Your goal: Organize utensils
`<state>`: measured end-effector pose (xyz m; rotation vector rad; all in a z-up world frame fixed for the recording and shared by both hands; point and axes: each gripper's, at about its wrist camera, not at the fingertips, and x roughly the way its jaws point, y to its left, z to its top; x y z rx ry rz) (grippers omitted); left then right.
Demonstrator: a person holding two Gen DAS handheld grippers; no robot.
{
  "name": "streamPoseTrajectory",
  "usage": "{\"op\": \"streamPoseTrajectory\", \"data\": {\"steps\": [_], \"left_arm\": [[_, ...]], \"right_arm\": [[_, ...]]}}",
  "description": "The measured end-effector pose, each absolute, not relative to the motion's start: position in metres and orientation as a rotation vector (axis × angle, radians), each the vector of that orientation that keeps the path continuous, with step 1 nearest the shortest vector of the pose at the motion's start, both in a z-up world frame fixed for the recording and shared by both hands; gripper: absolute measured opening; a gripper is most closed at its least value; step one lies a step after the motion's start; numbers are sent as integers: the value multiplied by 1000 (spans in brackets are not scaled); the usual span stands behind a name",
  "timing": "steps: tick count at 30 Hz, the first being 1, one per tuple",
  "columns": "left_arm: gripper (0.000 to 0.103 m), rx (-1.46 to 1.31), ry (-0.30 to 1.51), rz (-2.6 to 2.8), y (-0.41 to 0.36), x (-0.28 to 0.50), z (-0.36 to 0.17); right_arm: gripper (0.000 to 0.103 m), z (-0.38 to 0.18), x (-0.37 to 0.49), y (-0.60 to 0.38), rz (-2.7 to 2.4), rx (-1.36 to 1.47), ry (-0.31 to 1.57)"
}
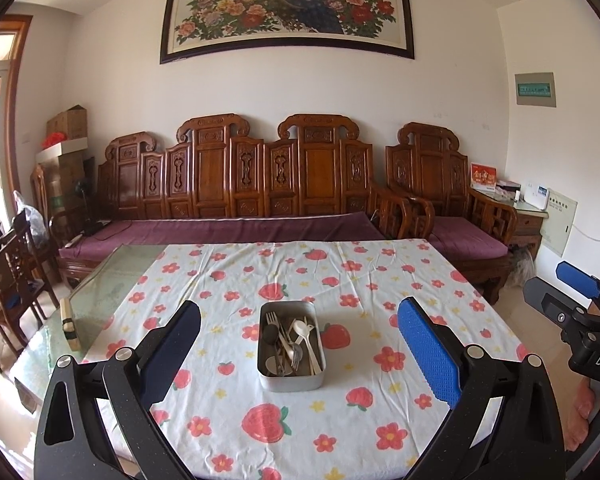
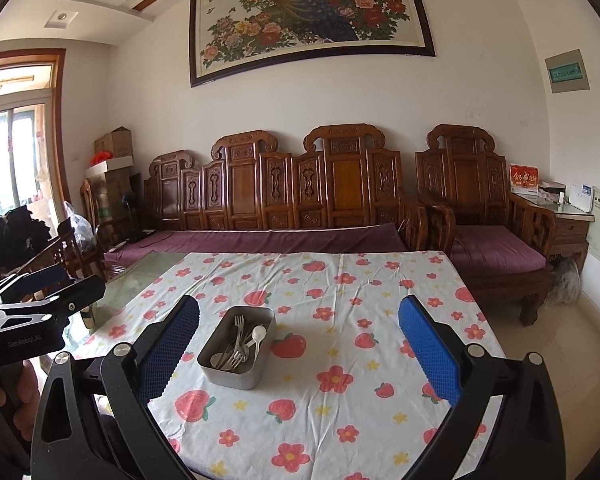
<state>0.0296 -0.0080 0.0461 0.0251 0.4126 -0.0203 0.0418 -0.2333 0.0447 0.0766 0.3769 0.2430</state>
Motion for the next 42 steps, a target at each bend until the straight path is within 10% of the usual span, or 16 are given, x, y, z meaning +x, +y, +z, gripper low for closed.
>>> {"op": "streamPoseTrajectory", "data": {"steps": [42], "left_arm": [[95, 23, 407, -14, -11, 29, 43]], "right_arm": [[101, 37, 40, -232, 244, 76, 380]]}}
